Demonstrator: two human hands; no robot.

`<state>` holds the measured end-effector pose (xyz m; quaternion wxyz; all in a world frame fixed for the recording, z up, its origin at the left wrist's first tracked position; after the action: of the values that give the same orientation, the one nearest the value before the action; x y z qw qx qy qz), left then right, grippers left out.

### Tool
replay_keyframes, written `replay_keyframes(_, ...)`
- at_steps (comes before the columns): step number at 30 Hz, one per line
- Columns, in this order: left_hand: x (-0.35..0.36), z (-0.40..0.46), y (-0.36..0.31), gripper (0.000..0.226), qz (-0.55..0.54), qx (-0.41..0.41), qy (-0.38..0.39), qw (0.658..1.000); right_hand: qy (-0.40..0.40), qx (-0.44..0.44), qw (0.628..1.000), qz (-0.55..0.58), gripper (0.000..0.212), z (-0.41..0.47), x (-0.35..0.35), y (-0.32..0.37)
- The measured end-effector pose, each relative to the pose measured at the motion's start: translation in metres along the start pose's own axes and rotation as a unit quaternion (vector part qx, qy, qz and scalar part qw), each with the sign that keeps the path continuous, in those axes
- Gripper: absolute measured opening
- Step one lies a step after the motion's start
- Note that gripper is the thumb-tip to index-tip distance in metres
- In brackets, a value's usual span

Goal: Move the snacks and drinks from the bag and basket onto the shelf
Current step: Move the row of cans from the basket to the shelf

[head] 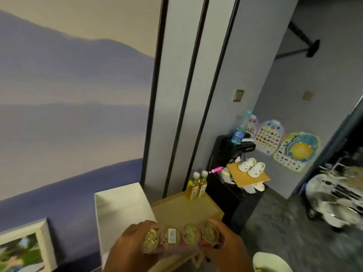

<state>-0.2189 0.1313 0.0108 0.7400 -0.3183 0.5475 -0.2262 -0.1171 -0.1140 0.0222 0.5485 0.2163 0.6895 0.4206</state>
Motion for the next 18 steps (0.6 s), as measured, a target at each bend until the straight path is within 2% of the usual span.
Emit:
replay_keyframes(2,0.023,0.040,-0.004,0.058,0.008,-0.001,0.016,1.000,-0.012,0.019,1.000,-0.003,0.060,0.034,-0.017,-0.018)
replay_keyframes(7,0.074,0.113,0.004,0.064,0.029,-0.004,-0.016,0.999,0.001,0.057,0.998,-0.005,0.060,0.112,-0.045,-0.061)
replay_keyframes(9,0.096,0.140,0.007,0.061,0.026,-0.013,-0.003,1.000,0.027,0.062,0.998,-0.016,0.062,0.146,-0.048,-0.082)
replay_keyframes(13,0.146,0.189,0.026,0.057,0.031,-0.075,0.040,0.996,0.064,0.075,0.995,-0.013,0.061,0.222,-0.049,-0.132)
replay_keyframes(18,0.222,0.248,0.058,0.072,0.044,-0.161,0.041,0.985,0.119,0.034,0.991,-0.048,0.061,0.321,-0.051,-0.190)
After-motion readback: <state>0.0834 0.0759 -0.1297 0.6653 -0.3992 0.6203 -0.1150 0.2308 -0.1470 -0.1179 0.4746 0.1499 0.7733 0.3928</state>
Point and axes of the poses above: each hand's wrist, its own z-axis towards the middle knuckle, its own x-axis out of the palm, y = z × x, the point moved 5 cm from there along z, towards the middle knuckle, and after that the axes turned 3 degrees about y, right-handed, at the moved point
